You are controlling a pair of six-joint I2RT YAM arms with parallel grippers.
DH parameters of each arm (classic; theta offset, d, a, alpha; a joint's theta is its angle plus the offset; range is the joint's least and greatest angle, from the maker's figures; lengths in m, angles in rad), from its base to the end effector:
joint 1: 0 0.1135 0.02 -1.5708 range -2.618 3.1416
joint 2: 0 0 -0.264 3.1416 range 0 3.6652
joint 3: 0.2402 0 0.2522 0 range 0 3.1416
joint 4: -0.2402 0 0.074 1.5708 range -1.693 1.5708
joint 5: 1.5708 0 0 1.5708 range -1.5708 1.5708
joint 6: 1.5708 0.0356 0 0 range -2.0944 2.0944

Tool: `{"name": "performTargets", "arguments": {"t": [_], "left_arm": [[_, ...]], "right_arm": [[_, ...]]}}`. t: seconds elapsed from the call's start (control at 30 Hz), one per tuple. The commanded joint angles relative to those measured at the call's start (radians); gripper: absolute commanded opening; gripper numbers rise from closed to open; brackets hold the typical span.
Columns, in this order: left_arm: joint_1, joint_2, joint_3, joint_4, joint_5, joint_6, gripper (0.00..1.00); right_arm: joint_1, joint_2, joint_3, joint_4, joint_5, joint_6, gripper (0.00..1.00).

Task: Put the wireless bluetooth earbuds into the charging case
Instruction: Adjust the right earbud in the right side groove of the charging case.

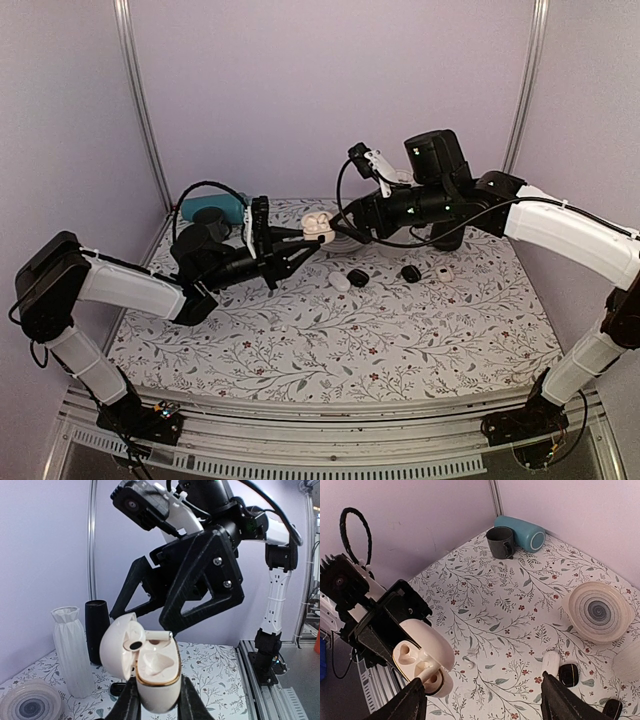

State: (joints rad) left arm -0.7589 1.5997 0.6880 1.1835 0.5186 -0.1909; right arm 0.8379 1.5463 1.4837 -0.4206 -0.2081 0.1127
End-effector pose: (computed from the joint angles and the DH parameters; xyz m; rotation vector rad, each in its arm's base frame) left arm 0.2245 -0.2372 0.2486 0.8295 1.1617 -1.1293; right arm 0.2341 0.2711 0.3714 -0.8839 1.9496 0.7894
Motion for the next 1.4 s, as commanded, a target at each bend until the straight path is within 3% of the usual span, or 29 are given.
{"name": "performTargets", "arguments": {"t": [0.0,1.37], "left_arm": [[-0.014,0.014,0.024,-0.003,0.0,0.023,0.0],[-0.023,0.008,0.031,-0.027,0.011,0.038,0.0]], "right_arm": [[0.008,0.023,0.04,-0.023,0.021,-0.016,0.79],[0.042,0.063,0.088,-0.062,0.044,-0.031,0.79]]}}
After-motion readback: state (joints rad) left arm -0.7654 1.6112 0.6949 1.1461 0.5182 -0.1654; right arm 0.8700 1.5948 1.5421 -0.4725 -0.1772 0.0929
